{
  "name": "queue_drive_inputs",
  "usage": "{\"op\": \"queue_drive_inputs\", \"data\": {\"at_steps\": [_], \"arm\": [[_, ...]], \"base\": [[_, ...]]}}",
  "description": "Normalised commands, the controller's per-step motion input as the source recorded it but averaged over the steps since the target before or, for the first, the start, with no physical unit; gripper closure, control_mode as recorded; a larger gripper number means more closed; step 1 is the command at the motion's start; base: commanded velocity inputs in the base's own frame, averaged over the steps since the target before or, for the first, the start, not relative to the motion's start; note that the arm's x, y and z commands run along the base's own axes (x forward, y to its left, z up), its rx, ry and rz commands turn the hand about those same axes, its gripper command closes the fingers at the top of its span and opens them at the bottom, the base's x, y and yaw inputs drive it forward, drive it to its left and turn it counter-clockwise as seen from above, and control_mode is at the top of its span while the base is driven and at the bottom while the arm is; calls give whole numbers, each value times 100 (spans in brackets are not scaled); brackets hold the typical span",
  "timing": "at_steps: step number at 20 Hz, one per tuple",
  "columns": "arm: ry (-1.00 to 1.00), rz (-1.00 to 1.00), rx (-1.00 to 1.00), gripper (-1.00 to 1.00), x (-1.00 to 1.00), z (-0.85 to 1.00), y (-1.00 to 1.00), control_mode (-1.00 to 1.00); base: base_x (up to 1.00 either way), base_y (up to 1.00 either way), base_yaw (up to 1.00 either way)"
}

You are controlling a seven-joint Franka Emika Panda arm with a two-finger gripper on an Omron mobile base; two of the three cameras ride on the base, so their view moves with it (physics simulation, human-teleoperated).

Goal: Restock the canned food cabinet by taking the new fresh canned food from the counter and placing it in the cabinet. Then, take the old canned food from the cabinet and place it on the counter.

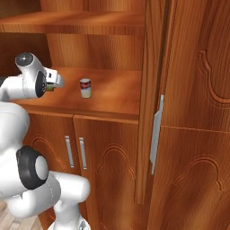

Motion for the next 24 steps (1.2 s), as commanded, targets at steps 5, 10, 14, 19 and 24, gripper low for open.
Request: {"op": "queue_drive_inputs", "data": {"at_steps": [5, 10, 14, 19, 24], "arm": [[-7, 0, 4, 100, -53, 21, -18, -100], [-16, 0, 2, 100, -100, 78, -55, -100], [-5, 0, 0, 100, -100, 67, -70, -100], [-1, 0, -4, 100, -100, 17, -85, -100], [0, 1, -18, 100, -100, -15, -56, -100]], "base": [[0, 0, 0], [0, 0, 0], [0, 0, 0], [0, 0, 0], [0, 0, 0]]}}
